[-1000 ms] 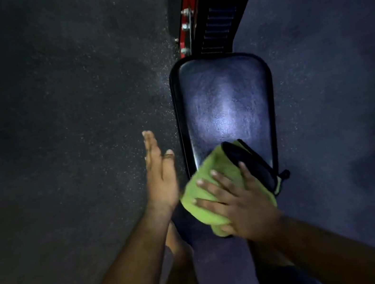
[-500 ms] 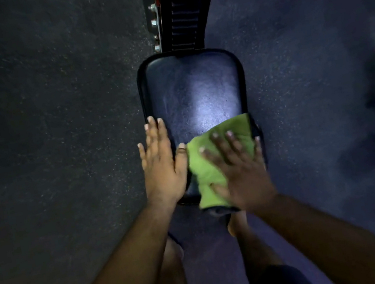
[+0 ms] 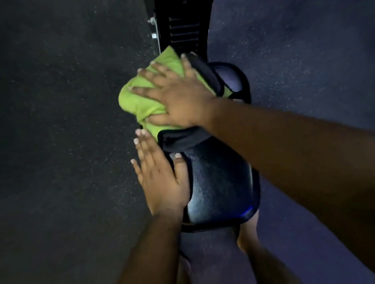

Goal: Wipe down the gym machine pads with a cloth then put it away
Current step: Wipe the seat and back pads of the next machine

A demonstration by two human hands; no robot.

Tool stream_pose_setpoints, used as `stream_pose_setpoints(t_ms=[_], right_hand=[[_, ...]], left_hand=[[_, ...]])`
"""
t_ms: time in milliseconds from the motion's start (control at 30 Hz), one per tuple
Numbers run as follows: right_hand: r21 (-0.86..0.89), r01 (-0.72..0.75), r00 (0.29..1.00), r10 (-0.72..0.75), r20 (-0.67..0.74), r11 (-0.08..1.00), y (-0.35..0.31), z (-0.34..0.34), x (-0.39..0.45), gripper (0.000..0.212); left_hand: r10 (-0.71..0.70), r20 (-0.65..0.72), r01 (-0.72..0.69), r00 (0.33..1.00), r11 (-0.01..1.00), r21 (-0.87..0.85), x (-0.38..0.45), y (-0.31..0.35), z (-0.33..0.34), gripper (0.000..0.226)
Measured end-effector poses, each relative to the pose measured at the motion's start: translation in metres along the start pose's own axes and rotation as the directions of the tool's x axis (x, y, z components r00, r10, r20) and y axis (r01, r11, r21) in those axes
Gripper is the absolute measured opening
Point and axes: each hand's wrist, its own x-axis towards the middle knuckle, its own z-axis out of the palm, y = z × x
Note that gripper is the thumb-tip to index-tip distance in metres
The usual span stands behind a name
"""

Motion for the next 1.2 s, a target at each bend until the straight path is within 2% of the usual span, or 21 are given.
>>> stream_pose_setpoints(t_ms=[67, 133, 200, 233, 300, 367, 467, 500, 567, 633, 700, 767, 867, 933, 1033, 1100, 1133, 1200], right_hand=[[-0.001, -0.152, 0.986, 0.152, -0.064, 0.988, 0.042, 0.003, -0.014, 0.079], [0.157, -0.364, 0.924, 0.377, -0.062, 0.918, 0.079, 0.011, -0.051, 0.079], [0.382, -0.497, 0.846, 0.532, 0.014, 0.78, 0.076, 0.019, -0.102, 0.08], [0.4, -0.531, 0.821, 0.571, 0.022, 0.747, 0.057, 0.026, -0.125, 0.082], [0.266, -0.522, 0.842, 0.54, 0.011, 0.81, 0.0, 0.039, -0.155, 0.084], [0.14, -0.423, 0.905, 0.425, 0.014, 0.895, -0.027, 0.039, -0.16, 0.085], [0.052, -0.225, 0.974, 0.225, 0.001, 0.973, 0.015, 0.021, -0.114, 0.086], [0.037, -0.234, 0.972, 0.234, 0.005, 0.971, 0.032, 0.017, -0.091, 0.084], [0.092, -0.388, 0.921, 0.388, 0.014, 0.917, 0.049, 0.009, -0.053, 0.08], [0.133, -0.487, 0.87, 0.493, -0.017, 0.863, 0.027, 0.009, -0.05, 0.079], [0.089, -0.401, 0.912, 0.407, -0.062, 0.912, -0.014, 0.017, -0.093, 0.083], [0.083, -0.266, 0.963, 0.269, -0.033, 0.96, -0.049, 0.026, -0.158, 0.086], [0.107, -0.184, 0.982, 0.179, 0.056, 0.977, -0.04, 0.034, -0.192, 0.088], [0.064, -0.193, 0.98, 0.189, 0.057, 0.979, -0.01, 0.03, -0.159, 0.086], [0.063, -0.385, 0.923, 0.385, 0.014, 0.921, 0.008, 0.017, -0.086, 0.08], [0.114, -0.472, 0.88, 0.476, -0.007, 0.874, -0.007, 0.014, -0.067, 0.08], [0.114, -0.457, 0.886, 0.463, -0.028, 0.882, -0.02, 0.016, -0.073, 0.08], [0.073, -0.336, 0.939, 0.34, -0.046, 0.939, -0.048, 0.022, -0.115, 0.08]], left_hand=[[0.012, 0.023, -0.014, 1.0, 0.997, 0.076, 0.001, 0.0, 0.001, 0.078], [0.004, 0.049, -0.008, 0.999, 0.996, 0.089, 0.002, 0.001, 0.0, 0.079], [-0.002, 0.071, -0.005, 0.997, 0.995, 0.097, 0.002, 0.003, -0.002, 0.079], [0.002, 0.077, -0.01, 0.997, 0.995, 0.101, 0.001, 0.003, -0.003, 0.079], [0.014, 0.074, -0.021, 0.997, 0.996, 0.09, 0.002, 0.002, -0.004, 0.078], [0.025, 0.069, -0.028, 0.997, 0.998, 0.049, 0.002, 0.0, -0.003, 0.077], [0.041, 0.062, -0.042, 0.997, 0.999, 0.007, 0.0, -0.002, -0.002, 0.077], [0.039, 0.057, -0.039, 0.998, 0.999, 0.009, 0.0, -0.004, 0.0, 0.077], [0.035, 0.052, -0.035, 0.998, 0.999, 0.011, 0.003, -0.005, 0.001, 0.077], [0.036, 0.051, -0.036, 0.998, 0.999, -0.009, 0.002, -0.006, 0.001, 0.077], [0.041, 0.048, -0.038, 0.998, 0.998, -0.047, 0.0, -0.004, -0.003, 0.077], [0.043, 0.061, -0.038, 0.997, 0.995, -0.09, -0.001, -0.003, -0.006, 0.077], [0.045, 0.078, -0.036, 0.996, 0.993, -0.11, -0.001, -0.006, -0.008, 0.077], [0.073, 0.069, -0.065, 0.995, 0.992, -0.104, -0.002, -0.008, -0.006, 0.077], [0.079, 0.053, -0.073, 0.996, 0.992, -0.101, -0.001, -0.008, -0.003, 0.077], [0.068, 0.043, -0.063, 0.997, 0.991, -0.116, -0.001, -0.007, -0.003, 0.079], [0.066, 0.036, -0.06, 0.997, 0.989, -0.132, -0.002, -0.007, -0.003, 0.081], [0.084, 0.026, -0.079, 0.996, 0.984, -0.157, -0.003, -0.006, -0.007, 0.083]])
